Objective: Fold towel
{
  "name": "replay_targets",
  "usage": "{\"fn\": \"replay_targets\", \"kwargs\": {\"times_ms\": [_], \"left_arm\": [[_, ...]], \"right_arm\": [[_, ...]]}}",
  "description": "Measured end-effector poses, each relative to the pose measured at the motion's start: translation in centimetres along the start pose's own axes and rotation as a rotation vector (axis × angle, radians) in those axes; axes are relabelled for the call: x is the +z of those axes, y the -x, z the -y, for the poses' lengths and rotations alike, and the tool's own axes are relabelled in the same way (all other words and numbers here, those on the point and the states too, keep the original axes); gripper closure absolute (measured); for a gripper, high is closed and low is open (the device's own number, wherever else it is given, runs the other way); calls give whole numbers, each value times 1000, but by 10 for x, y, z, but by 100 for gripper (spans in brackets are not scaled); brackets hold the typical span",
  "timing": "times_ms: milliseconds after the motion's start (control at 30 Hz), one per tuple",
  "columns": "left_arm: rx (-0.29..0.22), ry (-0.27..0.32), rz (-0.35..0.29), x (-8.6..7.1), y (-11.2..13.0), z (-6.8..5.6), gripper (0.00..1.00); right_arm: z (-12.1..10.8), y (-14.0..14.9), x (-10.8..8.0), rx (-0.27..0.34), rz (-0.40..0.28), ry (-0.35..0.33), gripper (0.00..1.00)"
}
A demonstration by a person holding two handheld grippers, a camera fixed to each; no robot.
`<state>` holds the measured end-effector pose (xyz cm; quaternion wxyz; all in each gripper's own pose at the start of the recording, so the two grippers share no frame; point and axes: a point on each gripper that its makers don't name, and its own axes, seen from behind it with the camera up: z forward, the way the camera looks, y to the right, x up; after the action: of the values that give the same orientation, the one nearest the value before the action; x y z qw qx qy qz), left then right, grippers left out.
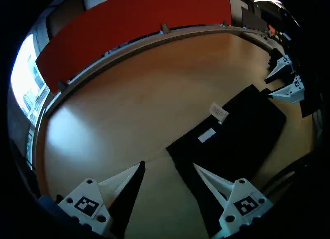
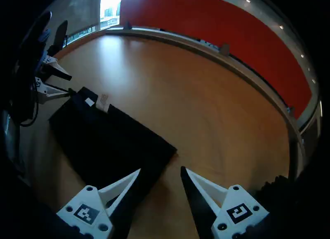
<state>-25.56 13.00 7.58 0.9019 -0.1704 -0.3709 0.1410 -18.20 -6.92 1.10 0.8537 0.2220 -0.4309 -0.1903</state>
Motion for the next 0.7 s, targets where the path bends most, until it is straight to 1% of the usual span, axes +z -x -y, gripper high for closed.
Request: {"fn": "replay_targets", "kwargs": {"times_ms": [100,167,267,300,367,400,433,700], "left_arm": [[6,-19,-10,-1,-4,5,25],[10,-31,-18,-3,-7,9,23],[13,-43,-24,-6,-10,13,16],[13,-45,-25,-7,-10,14,13],[9,-45,-27,-9,-10,14,9],[6,-44,-28,-11,-10,14,9],[2,-41,-27,-12,-9,14,9],[-41,-26,-25,-25,-1,11,9]], "right_arm": [[-4,-4,1,-2,-7,10,34],[-6,-7,1,-2,-13,18,34],[-9,-11,-1,0,-25,27,31],[-9,-13,-2,0,-30,29,28],[-9,-16,-5,-1,-40,30,14],[-8,-17,-7,-1,-46,30,10],[-8,-17,-8,-1,-49,29,8],[-1,-12,-23,12,-64,28,7]]}}
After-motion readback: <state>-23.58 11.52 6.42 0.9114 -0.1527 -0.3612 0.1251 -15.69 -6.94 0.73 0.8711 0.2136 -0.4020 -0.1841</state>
